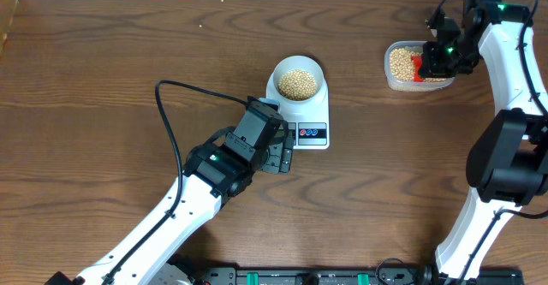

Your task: Scoop item into bowl and weigh 50g on scale

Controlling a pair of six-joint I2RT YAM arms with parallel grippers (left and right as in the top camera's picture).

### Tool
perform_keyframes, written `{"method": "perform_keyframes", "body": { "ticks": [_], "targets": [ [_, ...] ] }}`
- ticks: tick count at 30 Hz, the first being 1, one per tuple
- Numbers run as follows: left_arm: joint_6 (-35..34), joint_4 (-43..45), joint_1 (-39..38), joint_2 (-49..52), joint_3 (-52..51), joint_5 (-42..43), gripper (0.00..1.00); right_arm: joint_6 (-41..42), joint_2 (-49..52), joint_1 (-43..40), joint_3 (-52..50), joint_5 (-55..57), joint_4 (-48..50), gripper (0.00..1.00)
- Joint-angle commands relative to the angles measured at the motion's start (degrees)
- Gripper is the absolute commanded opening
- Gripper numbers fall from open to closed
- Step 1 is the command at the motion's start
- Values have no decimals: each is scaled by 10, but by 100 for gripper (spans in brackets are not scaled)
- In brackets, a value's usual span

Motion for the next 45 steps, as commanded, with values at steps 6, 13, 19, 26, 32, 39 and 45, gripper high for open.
{"method": "perform_keyframes", "body": {
  "ticks": [6, 13, 19, 26, 32, 39, 45],
  "targets": [
    [3, 1, 2, 0, 0, -5, 88, -9, 6, -6, 3, -67, -8, 1],
    [3, 1, 2, 0, 0, -5, 88, -19, 6, -46, 3, -135, -17, 1],
    [3, 1, 2, 0, 0, -5, 88, -20, 6, -89, 3, -176, -19, 1],
    [3, 1, 2, 0, 0, -5, 88, -45, 6, -131, 3, -241, -30, 1],
    [3, 1, 2, 0, 0, -5, 88, -63, 6, -157, 3, -286, -38, 1],
    [3, 1, 2, 0, 0, -5, 88, -72, 6, -178, 3, -318, -48, 1],
    [3, 1, 2, 0, 0, -5, 88, -73, 6, -189, 3, -352, -53, 1]
  ]
}}
